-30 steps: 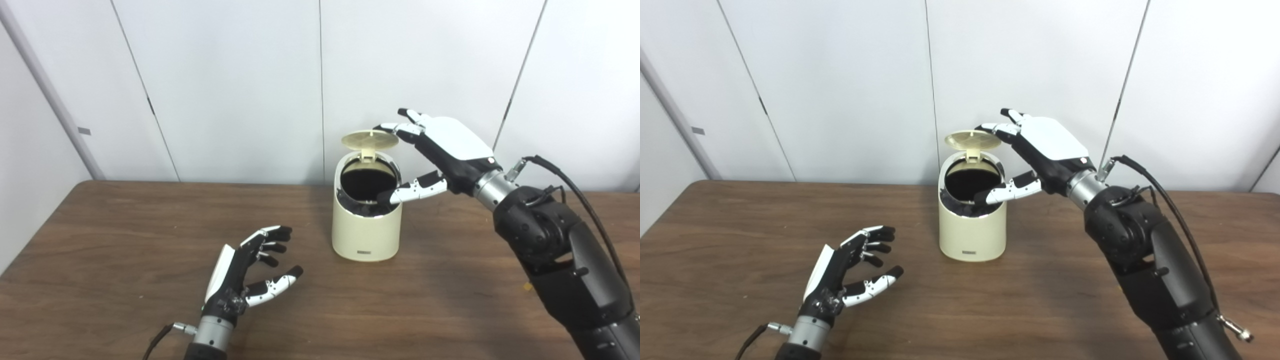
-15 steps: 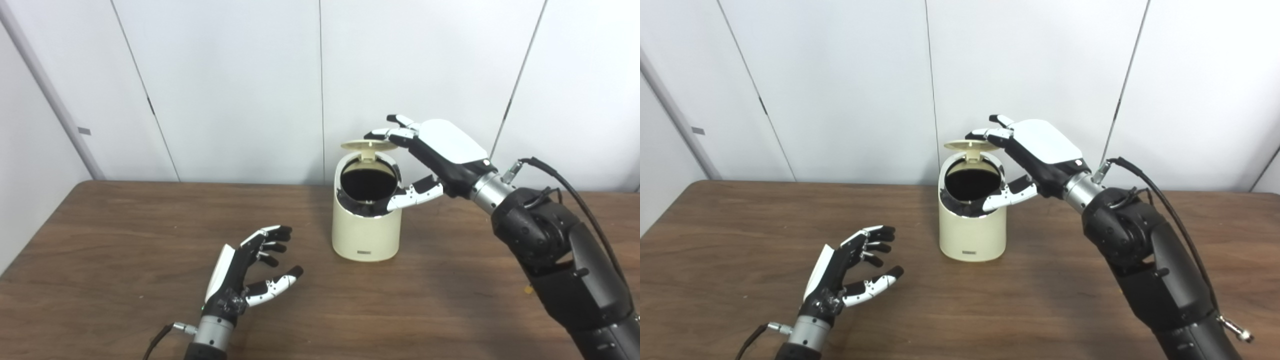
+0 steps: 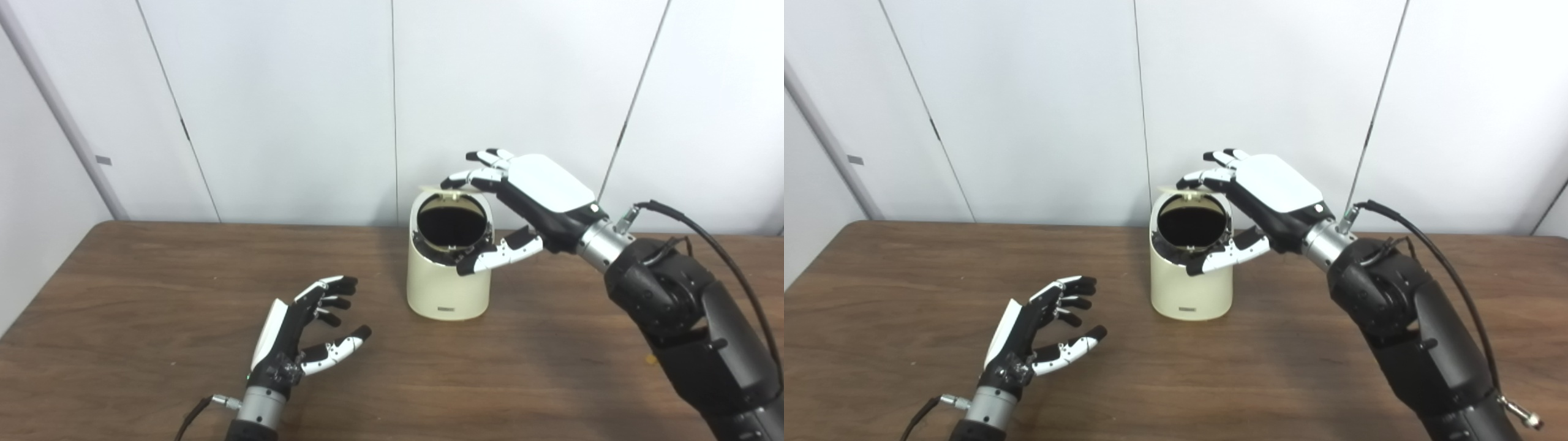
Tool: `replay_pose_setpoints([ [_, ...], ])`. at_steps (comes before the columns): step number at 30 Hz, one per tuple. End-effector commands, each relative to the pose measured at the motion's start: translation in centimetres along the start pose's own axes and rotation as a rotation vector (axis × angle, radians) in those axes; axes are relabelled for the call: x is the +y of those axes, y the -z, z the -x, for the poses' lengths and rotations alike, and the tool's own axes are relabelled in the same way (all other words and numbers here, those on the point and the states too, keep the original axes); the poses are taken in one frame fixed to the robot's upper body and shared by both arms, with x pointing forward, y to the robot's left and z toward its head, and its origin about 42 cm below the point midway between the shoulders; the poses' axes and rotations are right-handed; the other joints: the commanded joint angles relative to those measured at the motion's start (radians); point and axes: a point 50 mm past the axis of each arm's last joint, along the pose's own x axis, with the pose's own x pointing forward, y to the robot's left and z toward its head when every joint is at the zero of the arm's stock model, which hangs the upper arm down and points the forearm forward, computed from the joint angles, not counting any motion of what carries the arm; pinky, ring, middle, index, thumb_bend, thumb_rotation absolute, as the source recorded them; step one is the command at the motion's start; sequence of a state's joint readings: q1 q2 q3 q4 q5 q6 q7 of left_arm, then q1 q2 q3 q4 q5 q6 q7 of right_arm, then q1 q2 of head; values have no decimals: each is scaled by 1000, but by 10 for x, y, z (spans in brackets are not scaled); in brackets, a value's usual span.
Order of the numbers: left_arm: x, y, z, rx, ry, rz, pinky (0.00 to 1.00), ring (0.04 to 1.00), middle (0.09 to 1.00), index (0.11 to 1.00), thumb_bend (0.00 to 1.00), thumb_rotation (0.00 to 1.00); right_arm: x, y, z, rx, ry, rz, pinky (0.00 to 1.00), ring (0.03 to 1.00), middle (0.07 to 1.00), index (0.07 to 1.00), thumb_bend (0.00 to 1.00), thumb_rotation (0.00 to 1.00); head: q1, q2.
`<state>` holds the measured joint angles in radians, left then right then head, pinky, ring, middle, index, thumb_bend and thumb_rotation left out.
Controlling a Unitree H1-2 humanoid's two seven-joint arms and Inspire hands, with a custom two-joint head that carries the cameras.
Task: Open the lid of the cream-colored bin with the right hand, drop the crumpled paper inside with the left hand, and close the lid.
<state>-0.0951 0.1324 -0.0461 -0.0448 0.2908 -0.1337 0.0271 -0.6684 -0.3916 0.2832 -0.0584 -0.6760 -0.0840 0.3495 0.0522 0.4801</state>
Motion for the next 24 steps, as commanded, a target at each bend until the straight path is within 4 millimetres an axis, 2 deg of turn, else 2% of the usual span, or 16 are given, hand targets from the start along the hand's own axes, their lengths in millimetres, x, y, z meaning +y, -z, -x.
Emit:
replay_pose_setpoints([
  [1,5,-18,-12,-76,-27,6,567,690,751,761,620,128,-21,-3,-3,-42,49,26,1000,966,800,798,735,629,1,3],
  [5,6,-18,-11,-78,-27,6,570,693,751,762,619,128,-18,-5,0,-40,37,22,1000,961,792,789,738,640,1,7],
  [13,6,-18,-11,-77,-25,12,562,686,749,760,615,114,-11,-6,5,-43,26,26,1000,958,779,782,720,571,1,12],
  [22,5,-19,-10,-72,-24,14,570,688,747,761,617,127,0,-7,7,-46,0,15,1000,936,756,770,738,603,4,22],
  [24,4,-19,-10,-71,-25,13,568,687,745,758,619,128,2,-7,7,-48,-9,6,1000,942,758,769,739,563,5,24],
])
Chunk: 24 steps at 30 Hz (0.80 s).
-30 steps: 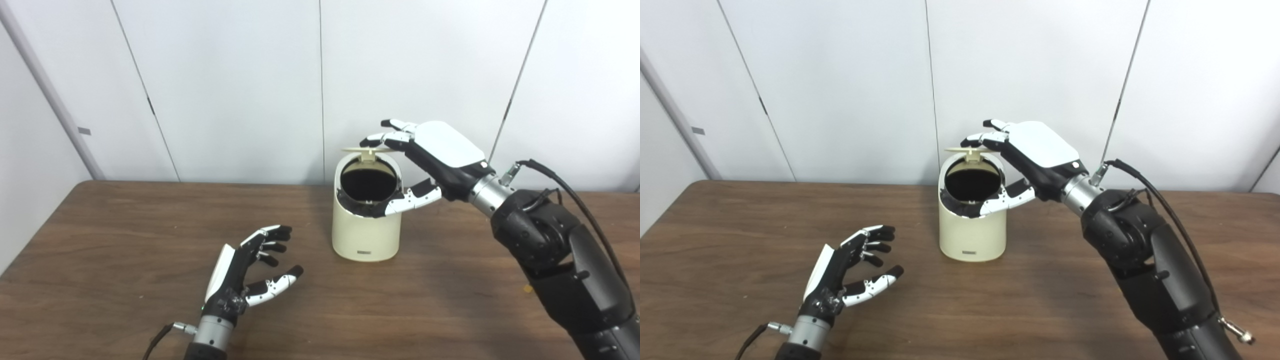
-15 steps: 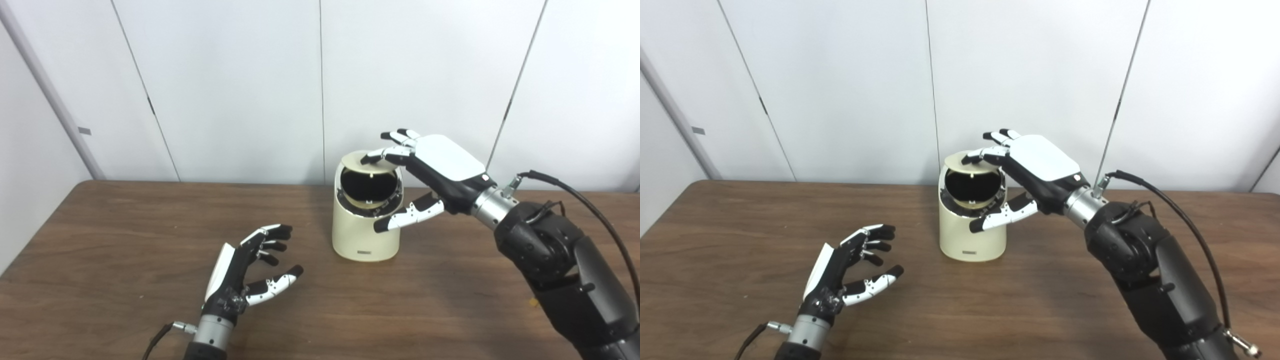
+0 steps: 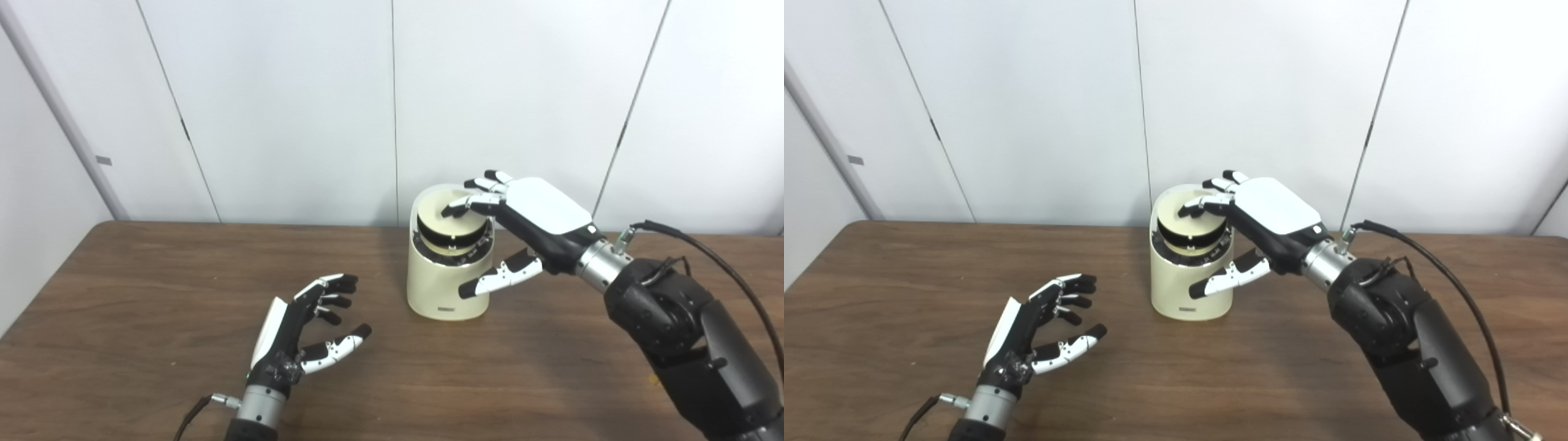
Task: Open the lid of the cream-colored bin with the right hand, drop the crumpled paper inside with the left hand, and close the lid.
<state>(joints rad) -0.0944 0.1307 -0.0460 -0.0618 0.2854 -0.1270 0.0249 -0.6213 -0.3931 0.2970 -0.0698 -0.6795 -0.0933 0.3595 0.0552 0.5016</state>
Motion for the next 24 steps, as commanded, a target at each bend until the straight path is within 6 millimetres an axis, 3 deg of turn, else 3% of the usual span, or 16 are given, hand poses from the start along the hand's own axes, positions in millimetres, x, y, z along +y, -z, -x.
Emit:
replay_pose_setpoints([
  [1,3,-15,-9,-63,-21,6,567,688,745,758,621,131,-15,-6,-4,-50,33,19,1000,940,755,766,742,555,3,4],
  [9,1,-17,-9,-62,-19,7,553,681,745,757,623,138,-9,-7,-4,-65,6,48,1000,929,752,759,743,516,9,14],
  [24,3,-19,-10,-58,-19,7,567,692,752,759,611,125,-3,-11,-5,-83,-41,68,999,926,756,768,745,557,9,24],
])
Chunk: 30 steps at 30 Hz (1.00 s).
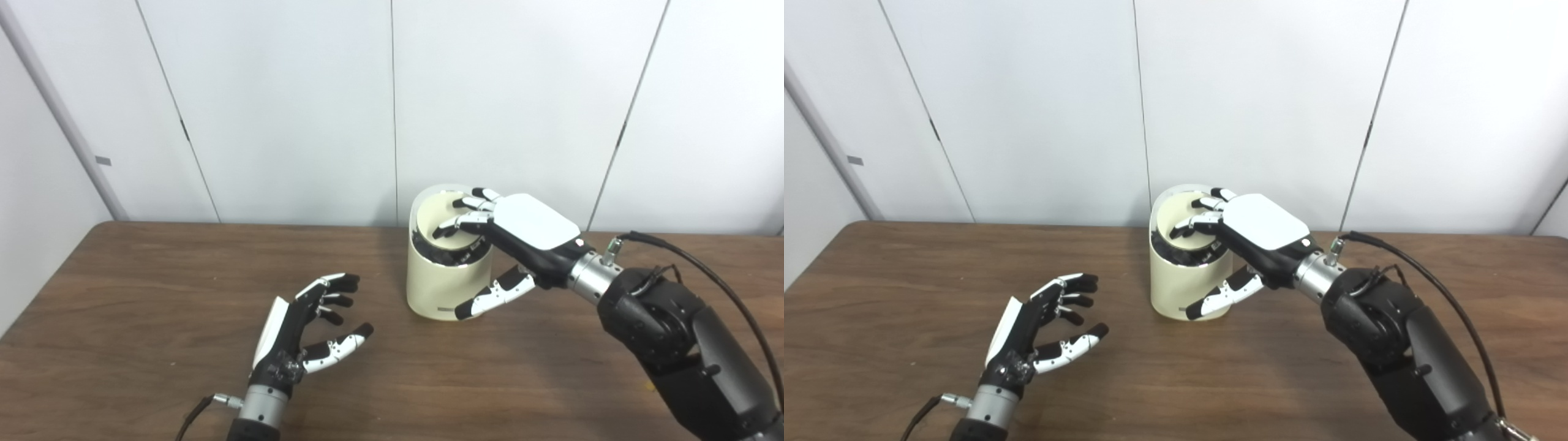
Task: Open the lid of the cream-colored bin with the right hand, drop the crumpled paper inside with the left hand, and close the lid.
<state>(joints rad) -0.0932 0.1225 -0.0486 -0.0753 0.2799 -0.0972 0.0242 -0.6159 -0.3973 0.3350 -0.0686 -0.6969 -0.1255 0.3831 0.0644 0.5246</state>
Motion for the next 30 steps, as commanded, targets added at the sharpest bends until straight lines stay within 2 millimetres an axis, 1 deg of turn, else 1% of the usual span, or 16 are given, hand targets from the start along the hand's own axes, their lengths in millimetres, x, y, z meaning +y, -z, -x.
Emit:
replay_pose_setpoints([
  [1,5,-17,-10,-75,-16,-9,568,693,752,760,611,125,-14,-4,-3,-40,16,40,997,925,756,768,744,557,0,3],
  [9,7,-18,-10,-73,-14,-9,568,690,749,761,614,122,-13,-3,-2,-33,9,52,1000,925,746,758,740,527,-2,7],
  [13,7,-18,-9,-71,-14,-5,563,688,750,761,611,111,-12,-2,-1,-26,16,60,991,909,721,739,738,536,0,11],
  [17,8,-18,-9,-73,-13,-5,560,684,745,762,610,109,-8,0,1,-10,17,57,978,894,693,717,735,552,-3,15],
  [22,9,-19,-9,-75,-13,-3,557,686,750,762,609,126,1,3,5,12,17,37,984,881,674,702,734,524,0,20],
  [26,10,-19,-8,-71,-14,-3,556,683,748,760,616,145,6,6,6,22,15,24,979,878,675,701,733,531,-1,23],
  [30,10,-20,-8,-74,-13,4,550,678,748,759,615,132,7,6,7,29,14,20,982,882,682,705,732,546,-1,24],
])
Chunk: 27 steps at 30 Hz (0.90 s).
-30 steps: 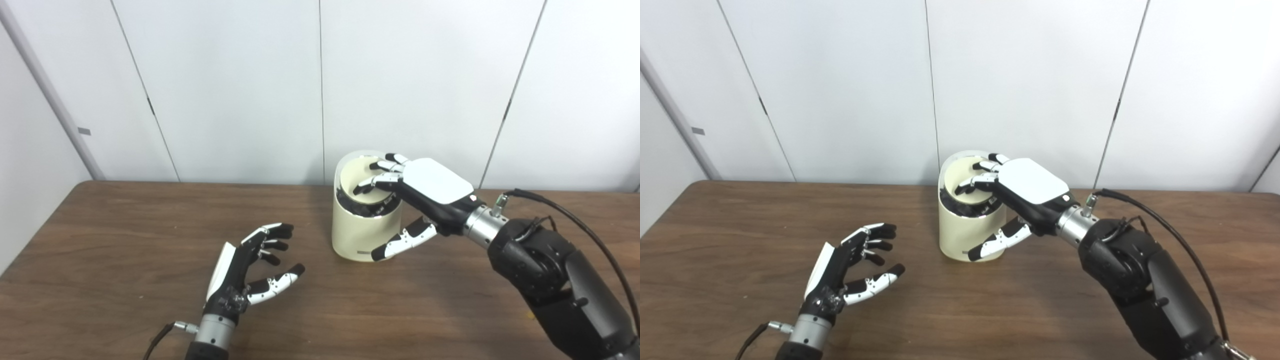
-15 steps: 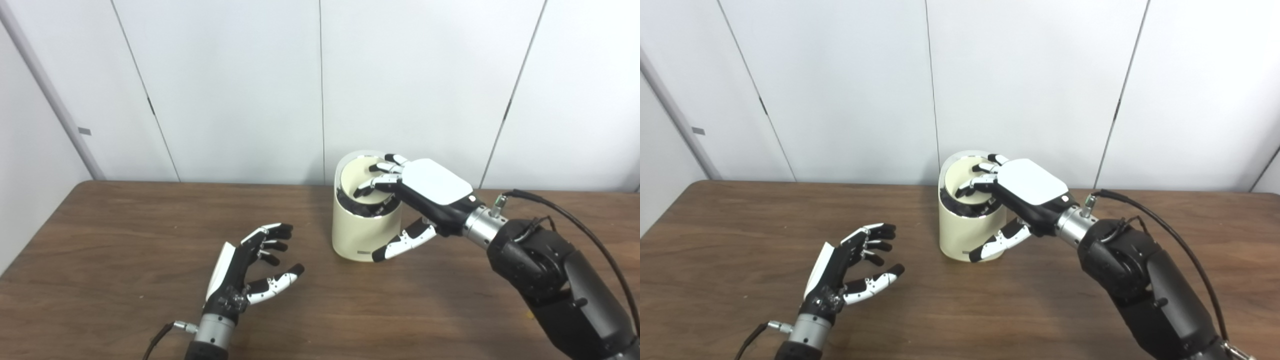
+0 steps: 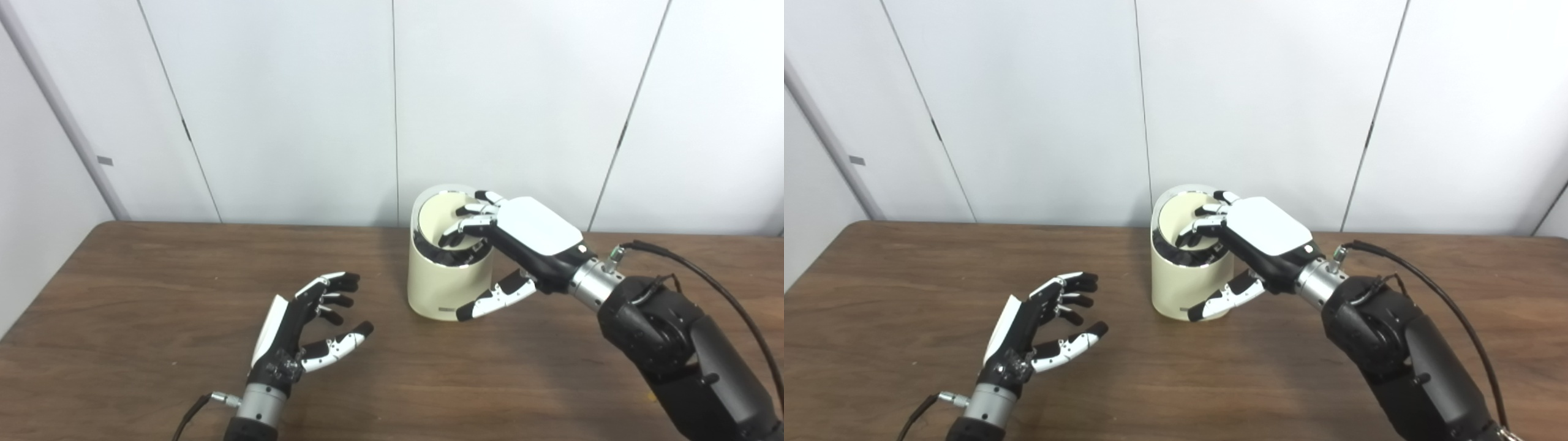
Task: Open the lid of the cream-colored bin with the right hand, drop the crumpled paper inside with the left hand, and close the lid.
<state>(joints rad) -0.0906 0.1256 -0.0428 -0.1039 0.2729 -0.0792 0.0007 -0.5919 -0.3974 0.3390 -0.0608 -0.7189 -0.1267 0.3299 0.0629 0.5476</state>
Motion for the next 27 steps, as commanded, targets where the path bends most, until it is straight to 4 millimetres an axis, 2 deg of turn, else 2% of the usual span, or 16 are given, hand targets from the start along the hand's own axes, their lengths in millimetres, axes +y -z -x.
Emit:
replay_pose_setpoints([
  [1,7,-15,-8,-69,-24,-3,548,677,748,759,614,130,-2,4,2,9,-12,16,984,884,682,706,731,549,0,1],
  [12,7,-15,-7,-66,-24,-4,554,680,748,759,617,143,0,2,4,14,-14,6,989,887,683,712,733,517,2,6],
  [16,6,-14,-7,-69,-23,-5,553,678,744,758,614,127,-5,3,3,15,-7,11,988,892,692,718,730,571,4,1],
  [18,6,-15,-7,-68,-24,-9,556,680,743,758,615,128,-11,2,3,11,20,7,998,906,717,736,723,601,4,1],
  [24,6,-14,-8,-62,-22,4,558,681,746,759,618,129,-43,0,1,16,162,-24,993,938,830,842,695,574,2,-3],
  [27,6,-14,-9,-64,-21,2,555,682,746,760,615,126,-59,2,4,14,225,-10,894,900,845,861,701,557,-1,-4],
])
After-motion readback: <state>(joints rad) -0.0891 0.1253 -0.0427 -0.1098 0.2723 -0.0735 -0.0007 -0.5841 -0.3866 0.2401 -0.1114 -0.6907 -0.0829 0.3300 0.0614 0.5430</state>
